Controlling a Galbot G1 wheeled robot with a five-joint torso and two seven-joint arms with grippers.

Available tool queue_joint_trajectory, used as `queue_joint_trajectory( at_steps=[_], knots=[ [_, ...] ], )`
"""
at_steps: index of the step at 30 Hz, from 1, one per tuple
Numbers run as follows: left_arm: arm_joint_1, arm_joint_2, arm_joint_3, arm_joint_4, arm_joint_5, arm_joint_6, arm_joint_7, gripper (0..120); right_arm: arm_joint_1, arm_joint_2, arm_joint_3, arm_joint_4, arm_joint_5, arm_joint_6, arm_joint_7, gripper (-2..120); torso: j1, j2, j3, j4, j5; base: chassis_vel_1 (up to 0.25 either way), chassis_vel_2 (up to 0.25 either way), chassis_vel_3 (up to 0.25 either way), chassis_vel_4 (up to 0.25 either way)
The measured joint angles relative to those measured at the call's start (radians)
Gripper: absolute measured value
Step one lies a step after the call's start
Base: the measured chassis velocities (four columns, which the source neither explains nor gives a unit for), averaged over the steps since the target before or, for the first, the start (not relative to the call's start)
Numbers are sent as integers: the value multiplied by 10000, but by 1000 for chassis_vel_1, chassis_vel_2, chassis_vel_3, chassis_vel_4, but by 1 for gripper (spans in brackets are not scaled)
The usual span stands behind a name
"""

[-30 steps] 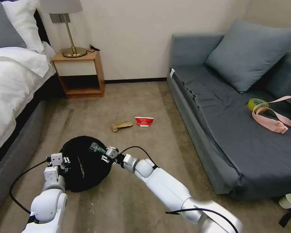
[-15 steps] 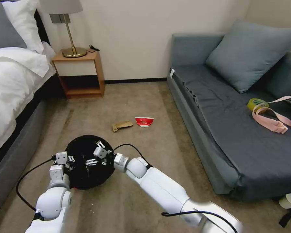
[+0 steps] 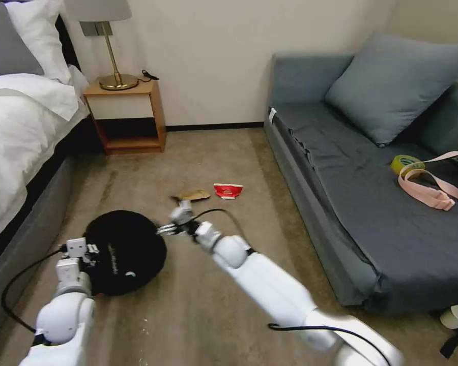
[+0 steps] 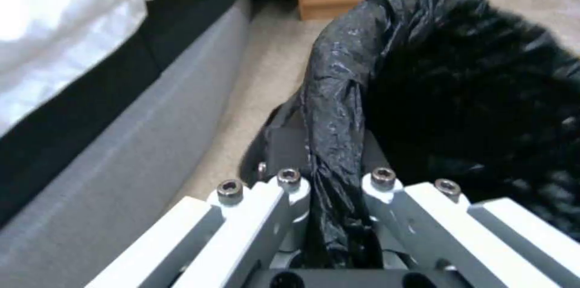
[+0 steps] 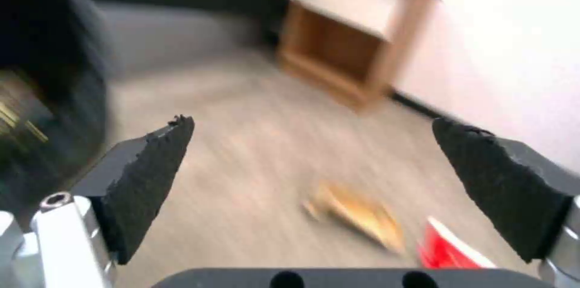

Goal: Pick up the trash bin, then pick up the garbage on the floor and place it into the trash bin.

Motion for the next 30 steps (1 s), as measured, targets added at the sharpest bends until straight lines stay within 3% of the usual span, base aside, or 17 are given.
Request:
queue_joint_trajectory(
  at_steps=[11, 30],
  knots=[
    [133, 138, -428, -348, -7, -18, -75, 4, -889, -492, 1587, -1689, -460, 736, 56, 100, 0, 0, 0, 4, 1, 0, 0, 0, 0],
    [468, -187, -381, -439, 277, -286, -87, 4, -1385, -295, 2134, -2180, -526, 1194, -610, 100, 0, 0, -1, 5, -1, 0, 0, 0, 0]
  ],
)
